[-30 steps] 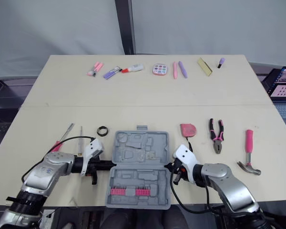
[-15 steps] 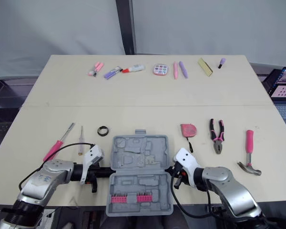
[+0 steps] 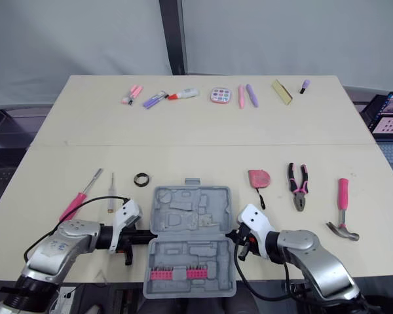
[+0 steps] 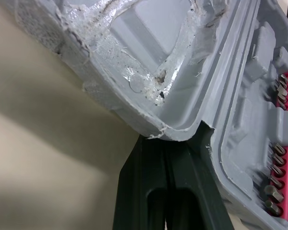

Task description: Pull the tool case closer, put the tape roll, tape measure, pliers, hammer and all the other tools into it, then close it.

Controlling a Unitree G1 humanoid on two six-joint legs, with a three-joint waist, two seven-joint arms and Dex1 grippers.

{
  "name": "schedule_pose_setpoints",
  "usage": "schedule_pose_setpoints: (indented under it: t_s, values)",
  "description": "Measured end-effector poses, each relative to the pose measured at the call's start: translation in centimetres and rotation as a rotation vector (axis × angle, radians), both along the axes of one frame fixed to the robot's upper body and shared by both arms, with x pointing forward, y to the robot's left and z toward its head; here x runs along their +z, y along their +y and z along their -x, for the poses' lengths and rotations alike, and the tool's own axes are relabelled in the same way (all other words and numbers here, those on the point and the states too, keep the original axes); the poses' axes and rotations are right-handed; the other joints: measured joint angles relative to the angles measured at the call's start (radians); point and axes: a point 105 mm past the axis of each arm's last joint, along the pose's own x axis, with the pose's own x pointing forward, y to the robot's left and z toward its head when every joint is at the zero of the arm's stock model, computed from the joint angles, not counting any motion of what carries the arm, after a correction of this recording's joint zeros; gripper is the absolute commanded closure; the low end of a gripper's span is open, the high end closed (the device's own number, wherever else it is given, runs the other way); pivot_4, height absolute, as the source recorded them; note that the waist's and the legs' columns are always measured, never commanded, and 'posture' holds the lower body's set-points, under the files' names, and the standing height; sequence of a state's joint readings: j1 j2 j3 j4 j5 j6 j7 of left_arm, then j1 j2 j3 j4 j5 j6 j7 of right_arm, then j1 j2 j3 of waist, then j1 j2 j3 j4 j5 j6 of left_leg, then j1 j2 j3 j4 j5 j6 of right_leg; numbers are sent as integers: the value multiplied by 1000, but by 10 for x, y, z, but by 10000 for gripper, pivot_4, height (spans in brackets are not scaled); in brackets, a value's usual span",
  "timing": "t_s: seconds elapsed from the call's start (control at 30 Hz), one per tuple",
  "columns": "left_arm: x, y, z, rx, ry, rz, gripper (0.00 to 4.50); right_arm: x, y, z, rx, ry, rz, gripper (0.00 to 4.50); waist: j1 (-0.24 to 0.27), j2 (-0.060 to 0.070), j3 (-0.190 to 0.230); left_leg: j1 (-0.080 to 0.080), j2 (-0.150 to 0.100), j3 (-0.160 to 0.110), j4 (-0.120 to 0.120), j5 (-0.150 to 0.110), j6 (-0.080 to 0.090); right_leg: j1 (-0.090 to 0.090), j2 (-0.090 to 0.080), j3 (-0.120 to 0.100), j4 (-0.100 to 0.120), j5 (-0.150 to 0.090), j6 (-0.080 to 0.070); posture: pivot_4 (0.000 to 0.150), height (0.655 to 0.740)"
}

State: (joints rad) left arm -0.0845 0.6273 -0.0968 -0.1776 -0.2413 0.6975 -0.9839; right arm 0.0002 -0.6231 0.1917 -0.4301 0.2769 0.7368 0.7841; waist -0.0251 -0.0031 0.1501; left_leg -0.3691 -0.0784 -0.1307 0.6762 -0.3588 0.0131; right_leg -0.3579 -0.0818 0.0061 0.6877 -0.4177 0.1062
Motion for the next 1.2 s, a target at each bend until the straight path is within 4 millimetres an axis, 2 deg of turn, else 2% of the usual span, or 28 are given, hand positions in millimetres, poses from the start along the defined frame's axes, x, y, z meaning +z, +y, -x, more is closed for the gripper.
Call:
schedule_pose_setpoints:
  t_s: [1.2]
  values:
    - [-5,7,0,13,-8,8,45000,4,-2,-3,27,-27,8,44435,0,0,0,0,0,0,-1,0,0,1,0,0,-6,0,0,1500,7400]
